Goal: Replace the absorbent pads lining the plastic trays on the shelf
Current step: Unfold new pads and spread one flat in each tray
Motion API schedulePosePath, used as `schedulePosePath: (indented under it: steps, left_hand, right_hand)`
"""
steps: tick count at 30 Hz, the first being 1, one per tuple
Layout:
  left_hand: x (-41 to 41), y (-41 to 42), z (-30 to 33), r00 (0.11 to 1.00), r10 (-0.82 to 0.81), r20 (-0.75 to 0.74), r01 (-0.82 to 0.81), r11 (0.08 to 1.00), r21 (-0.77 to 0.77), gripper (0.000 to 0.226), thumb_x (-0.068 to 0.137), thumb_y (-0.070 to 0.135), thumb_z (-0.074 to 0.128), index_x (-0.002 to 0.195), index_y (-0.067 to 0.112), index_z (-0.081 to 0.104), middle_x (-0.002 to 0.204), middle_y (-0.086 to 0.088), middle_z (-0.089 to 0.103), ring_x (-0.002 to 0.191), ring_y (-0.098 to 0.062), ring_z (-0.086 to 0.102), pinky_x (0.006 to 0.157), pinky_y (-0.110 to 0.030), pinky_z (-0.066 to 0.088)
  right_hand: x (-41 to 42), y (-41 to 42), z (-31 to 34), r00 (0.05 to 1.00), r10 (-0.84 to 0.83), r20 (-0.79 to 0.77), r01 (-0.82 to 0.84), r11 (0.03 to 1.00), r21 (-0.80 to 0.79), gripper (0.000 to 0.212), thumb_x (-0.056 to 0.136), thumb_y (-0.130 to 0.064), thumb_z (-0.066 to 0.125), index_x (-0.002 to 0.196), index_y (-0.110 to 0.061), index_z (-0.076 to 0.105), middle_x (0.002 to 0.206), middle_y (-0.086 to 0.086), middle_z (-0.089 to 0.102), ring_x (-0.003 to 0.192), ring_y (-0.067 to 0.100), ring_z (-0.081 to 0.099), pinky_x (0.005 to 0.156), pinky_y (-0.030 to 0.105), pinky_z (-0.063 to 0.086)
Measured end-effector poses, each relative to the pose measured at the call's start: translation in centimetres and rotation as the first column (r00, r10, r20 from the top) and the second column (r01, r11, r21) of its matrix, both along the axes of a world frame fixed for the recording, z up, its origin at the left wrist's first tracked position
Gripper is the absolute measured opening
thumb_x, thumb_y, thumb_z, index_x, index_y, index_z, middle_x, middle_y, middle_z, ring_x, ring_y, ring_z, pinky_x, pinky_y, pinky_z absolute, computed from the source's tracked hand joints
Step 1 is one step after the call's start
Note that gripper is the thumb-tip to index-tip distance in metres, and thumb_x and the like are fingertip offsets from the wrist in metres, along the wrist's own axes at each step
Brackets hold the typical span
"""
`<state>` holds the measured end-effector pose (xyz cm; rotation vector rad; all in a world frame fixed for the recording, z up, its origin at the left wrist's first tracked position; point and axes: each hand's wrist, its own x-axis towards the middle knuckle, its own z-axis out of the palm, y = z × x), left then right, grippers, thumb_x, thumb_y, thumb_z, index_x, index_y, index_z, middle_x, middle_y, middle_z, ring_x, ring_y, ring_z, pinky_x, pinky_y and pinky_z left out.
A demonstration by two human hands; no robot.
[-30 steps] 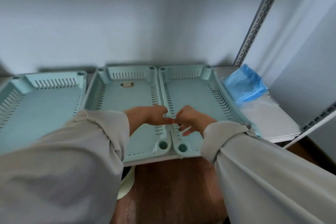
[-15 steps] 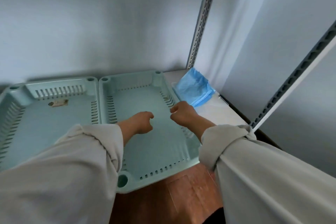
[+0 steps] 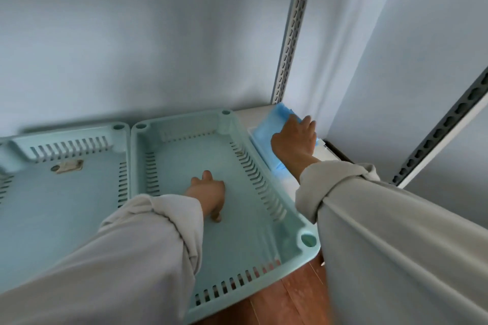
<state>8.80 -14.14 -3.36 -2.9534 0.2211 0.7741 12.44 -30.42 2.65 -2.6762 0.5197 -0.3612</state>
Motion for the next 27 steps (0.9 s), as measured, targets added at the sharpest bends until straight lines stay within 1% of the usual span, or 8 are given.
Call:
schedulePosePath:
  steps: [2,5,10,16,20,21,24,27]
  left_hand:
    - [0.2,0.2,0.1,1.000,-0.012,0.018,0.011,1.000,0.006,0.079,0.075,0.032,0.077,0.141,0.017,0.036,0.139,-0.015,0.025,0.125,-0.042,0.036,0.101,-0.044,0.040]
    - [0.3,0.7,-0.2,1.000,0.002,-0.023,-0.002,1.000,0.016,0.084,0.074,0.035,0.078,0.143,0.018,0.032,0.140,-0.015,0.022,0.128,-0.042,0.033,0.104,-0.049,0.040]
    - [0.2,0.7,-0.5,1.000,0.001,-0.024,0.000,1.000,0.008,0.086,0.074,0.035,0.078,0.144,0.018,0.032,0.141,-0.015,0.022,0.128,-0.042,0.033,0.105,-0.049,0.040]
    - [-0.1,1.0,-0.9,0.999,-0.048,0.014,0.048,0.998,0.037,0.083,0.076,0.038,0.075,0.143,0.018,0.031,0.141,-0.016,0.025,0.123,-0.040,0.040,0.102,-0.039,0.038]
    - [0.0,0.9,-0.8,0.998,-0.055,0.019,0.054,0.998,0.042,0.085,0.076,0.039,0.075,0.144,0.018,0.030,0.141,-0.016,0.025,0.123,-0.039,0.041,0.103,-0.039,0.038]
    - [0.0,0.8,-0.6,0.998,-0.057,0.020,0.056,0.998,0.043,0.084,0.076,0.039,0.075,0.144,0.017,0.030,0.141,-0.016,0.025,0.122,-0.040,0.042,0.102,-0.039,0.039]
    - [0.1,0.8,-0.4,0.998,-0.055,0.017,0.055,0.998,0.036,0.082,0.076,0.037,0.075,0.143,0.016,0.031,0.141,-0.016,0.025,0.122,-0.040,0.041,0.101,-0.040,0.039]
    - [0.0,0.7,-0.3,0.998,-0.060,0.014,0.060,0.998,0.037,0.081,0.077,0.037,0.075,0.143,0.016,0.031,0.141,-0.017,0.025,0.123,-0.040,0.039,0.101,-0.038,0.038]
  right_hand:
    - [0.2,-0.6,0.0,0.998,-0.047,-0.035,0.051,0.991,0.121,0.049,0.087,-0.011,0.048,0.134,-0.006,0.036,0.138,0.018,0.038,0.130,0.037,0.036,0.105,0.042,0.034]
    - [-0.3,-1.0,-0.7,0.998,-0.044,-0.038,0.046,0.998,0.050,0.046,0.090,-0.013,0.047,0.134,-0.006,0.036,0.132,0.015,0.047,0.125,0.035,0.041,0.098,0.040,0.037]
    - [-0.4,-0.7,-1.8,1.000,0.004,-0.016,-0.004,1.000,-0.005,0.027,0.089,-0.017,0.049,0.113,-0.011,0.059,0.120,0.012,0.059,0.117,0.034,0.049,0.094,0.036,0.040]
    - [-0.7,0.5,-4.0,0.990,0.136,-0.023,-0.134,0.988,0.079,0.026,0.088,-0.024,0.058,0.113,-0.020,0.064,0.137,0.013,0.040,0.134,0.030,0.030,0.110,0.038,0.028]
    - [-0.4,0.3,-3.9,0.999,-0.015,-0.030,0.014,1.000,-0.025,0.024,0.091,-0.024,0.051,0.113,-0.020,0.060,0.156,0.020,0.011,0.147,0.033,0.003,0.118,0.046,0.006]
    - [-0.3,0.1,-3.6,0.998,-0.043,-0.038,0.042,0.999,-0.010,0.023,0.091,-0.022,0.050,0.112,-0.017,0.058,0.156,0.020,0.012,0.146,0.034,0.007,0.118,0.046,0.009]
    - [0.0,-0.7,-3.2,0.996,-0.059,-0.059,0.060,0.998,0.010,0.029,0.089,-0.016,0.049,0.117,-0.013,0.054,0.136,0.013,0.042,0.129,0.033,0.036,0.106,0.040,0.029]
    - [-0.2,-1.2,-3.6,0.997,-0.059,0.047,0.065,0.986,-0.154,0.031,0.087,-0.011,0.051,0.118,-0.014,0.056,0.128,0.008,0.050,0.122,0.030,0.041,0.107,0.038,0.029]
